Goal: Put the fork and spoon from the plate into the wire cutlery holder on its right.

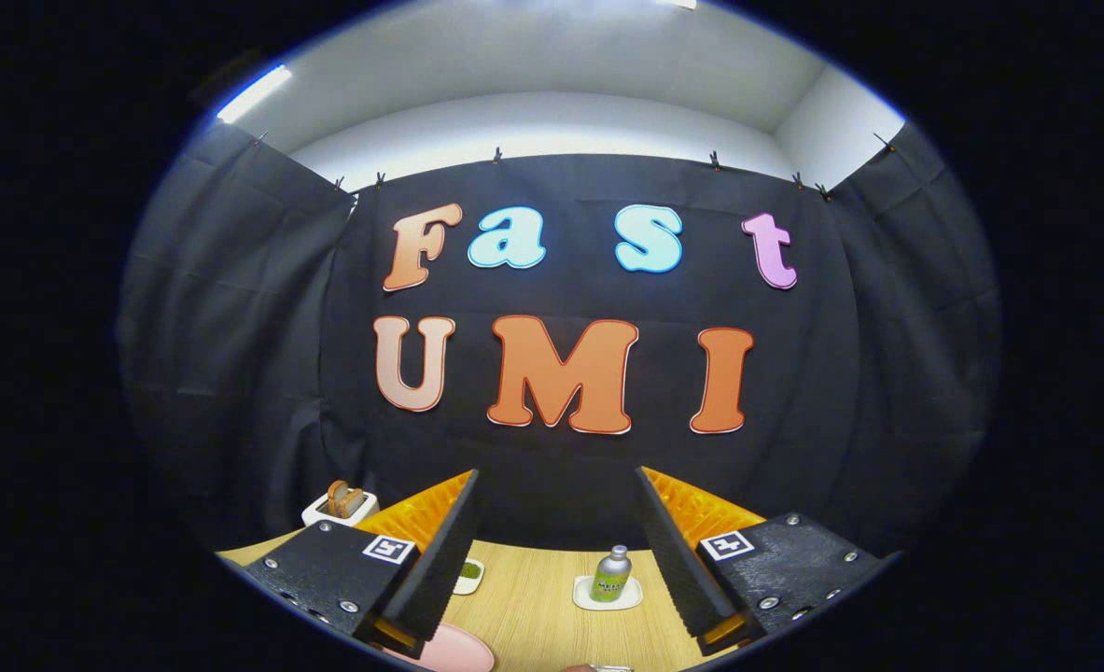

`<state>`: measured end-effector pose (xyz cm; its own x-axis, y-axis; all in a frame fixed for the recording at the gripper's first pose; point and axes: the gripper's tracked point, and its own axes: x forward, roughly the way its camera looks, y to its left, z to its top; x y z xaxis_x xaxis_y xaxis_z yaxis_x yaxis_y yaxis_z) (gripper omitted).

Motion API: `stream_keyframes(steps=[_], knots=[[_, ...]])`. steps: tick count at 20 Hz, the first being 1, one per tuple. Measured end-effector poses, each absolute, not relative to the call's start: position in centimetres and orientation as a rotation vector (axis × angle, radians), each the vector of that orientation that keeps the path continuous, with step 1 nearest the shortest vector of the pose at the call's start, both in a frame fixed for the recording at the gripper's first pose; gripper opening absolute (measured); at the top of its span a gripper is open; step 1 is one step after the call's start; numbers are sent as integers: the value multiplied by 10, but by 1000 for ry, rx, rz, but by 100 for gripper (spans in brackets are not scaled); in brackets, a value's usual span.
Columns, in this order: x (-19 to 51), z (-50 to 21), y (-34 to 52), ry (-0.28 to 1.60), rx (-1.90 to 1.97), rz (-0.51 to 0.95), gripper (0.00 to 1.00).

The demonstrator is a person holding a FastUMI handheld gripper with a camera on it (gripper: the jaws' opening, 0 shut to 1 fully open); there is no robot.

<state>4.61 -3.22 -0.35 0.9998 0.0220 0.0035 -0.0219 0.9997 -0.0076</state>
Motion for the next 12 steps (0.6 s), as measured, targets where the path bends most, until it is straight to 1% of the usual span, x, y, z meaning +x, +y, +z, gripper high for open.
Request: stream_keyframes(steps=[12], knots=[[45,10,-1,-78,-47,83,97]])
